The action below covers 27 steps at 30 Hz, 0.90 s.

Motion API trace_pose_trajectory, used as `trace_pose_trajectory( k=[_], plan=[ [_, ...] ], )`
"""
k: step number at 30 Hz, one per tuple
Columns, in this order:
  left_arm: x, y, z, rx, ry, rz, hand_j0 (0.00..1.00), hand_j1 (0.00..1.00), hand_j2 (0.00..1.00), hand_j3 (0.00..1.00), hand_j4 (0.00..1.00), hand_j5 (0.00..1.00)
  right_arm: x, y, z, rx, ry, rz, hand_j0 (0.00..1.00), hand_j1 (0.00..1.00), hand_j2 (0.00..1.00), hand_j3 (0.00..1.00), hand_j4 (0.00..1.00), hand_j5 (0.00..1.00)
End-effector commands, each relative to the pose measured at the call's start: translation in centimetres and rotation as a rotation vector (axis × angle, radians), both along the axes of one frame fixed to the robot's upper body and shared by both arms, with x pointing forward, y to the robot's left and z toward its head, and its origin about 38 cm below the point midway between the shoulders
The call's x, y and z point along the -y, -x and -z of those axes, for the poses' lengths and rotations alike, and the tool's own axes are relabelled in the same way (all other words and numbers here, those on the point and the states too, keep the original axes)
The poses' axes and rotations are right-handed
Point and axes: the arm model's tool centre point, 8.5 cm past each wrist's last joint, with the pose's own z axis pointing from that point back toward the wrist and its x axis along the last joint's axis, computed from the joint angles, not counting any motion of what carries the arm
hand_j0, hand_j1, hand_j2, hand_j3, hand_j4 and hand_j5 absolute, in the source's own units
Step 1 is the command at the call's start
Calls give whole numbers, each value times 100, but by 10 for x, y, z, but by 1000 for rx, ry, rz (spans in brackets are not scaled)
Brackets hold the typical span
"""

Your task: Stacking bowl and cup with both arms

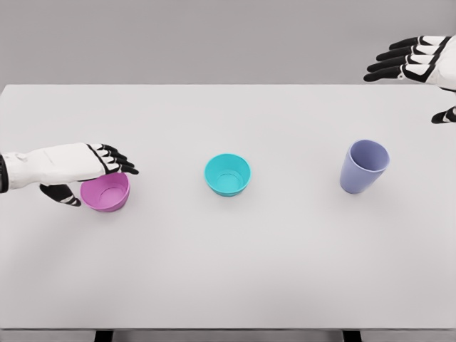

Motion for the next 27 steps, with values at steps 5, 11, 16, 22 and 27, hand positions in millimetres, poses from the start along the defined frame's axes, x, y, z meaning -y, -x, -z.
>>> trace_pose_trajectory(
  k=[5,11,16,22,27],
  plan=[
    [4,-3,8,10,-21,-3,100,100,100,100,100,100,1,0,2,-11,-6,3,100,100,100,100,100,100],
    [6,-3,13,1,-26,1,100,100,100,100,100,100,2,1,1,-13,-3,7,100,100,100,100,100,100],
    [5,-3,14,-1,-27,1,100,100,100,100,100,100,5,1,7,-31,5,14,100,100,100,100,100,100],
    [3,-1,12,-6,-29,5,100,100,100,100,100,100,5,2,9,-38,5,14,100,100,100,100,100,100],
    [1,0,15,-10,-34,-1,100,100,100,100,100,100,4,1,15,-52,2,11,100,100,100,100,100,100]
  ],
)
